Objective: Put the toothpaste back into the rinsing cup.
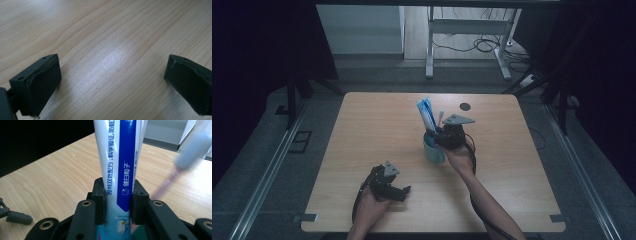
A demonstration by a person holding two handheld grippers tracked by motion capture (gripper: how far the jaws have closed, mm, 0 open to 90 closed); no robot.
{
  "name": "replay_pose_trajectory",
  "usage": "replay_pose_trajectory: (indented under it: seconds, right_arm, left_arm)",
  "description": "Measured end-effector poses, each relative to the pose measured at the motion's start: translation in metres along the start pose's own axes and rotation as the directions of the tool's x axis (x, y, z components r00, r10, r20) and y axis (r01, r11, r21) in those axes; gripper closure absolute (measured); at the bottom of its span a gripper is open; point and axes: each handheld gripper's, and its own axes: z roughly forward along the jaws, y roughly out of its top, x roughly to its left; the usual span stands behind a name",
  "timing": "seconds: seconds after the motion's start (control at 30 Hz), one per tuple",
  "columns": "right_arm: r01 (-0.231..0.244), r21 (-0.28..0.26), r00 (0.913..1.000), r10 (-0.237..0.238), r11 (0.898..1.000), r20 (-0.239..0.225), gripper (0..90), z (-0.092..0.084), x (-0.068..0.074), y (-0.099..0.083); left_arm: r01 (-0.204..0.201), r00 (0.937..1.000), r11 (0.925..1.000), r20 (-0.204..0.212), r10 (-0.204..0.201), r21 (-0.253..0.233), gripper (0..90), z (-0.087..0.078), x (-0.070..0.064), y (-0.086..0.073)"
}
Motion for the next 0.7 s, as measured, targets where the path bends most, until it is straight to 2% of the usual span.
replay_pose_trajectory:
  seconds: [0.27, 0.4, 0.6, 0.7]
  right_arm:
    - [0.014, 0.005, 0.9999, -0.014, 1.0, 0.0, 68.3, 0.004, 0.003, -0.006]
    - [0.005, 0.012, 1.0, -0.005, 1.0, -0.009, 67.4, 0.003, 0.002, -0.006]
    - [-0.006, 0.053, 0.9999, 0.007, 0.999, -0.012, 64.6, 0.006, -0.001, -0.014]
    - [-0.036, 0.045, 0.9991, 0.037, 0.998, -0.022, 64.4, 0.005, -0.003, -0.015]
  left_arm:
    - [0.001, 1.0, 1.0, 0.001, -0.001, 0.0, 1.0, 0.0, 0.0, 0.0]
    - [0.0, 1.0, 1.0, 0.001, 0.0, 0.0, 1.0, 0.0, 0.0, 0.0]
    - [0.0, 1.0, 1.0, 0.0, 0.0, 0.0, 1.0, 0.0, 0.0, 0.0]
    - [0.0, 1.0, 1.0, 0.0, 0.0, 0.0, 1.0, 0.0, 0.0, 0.0]
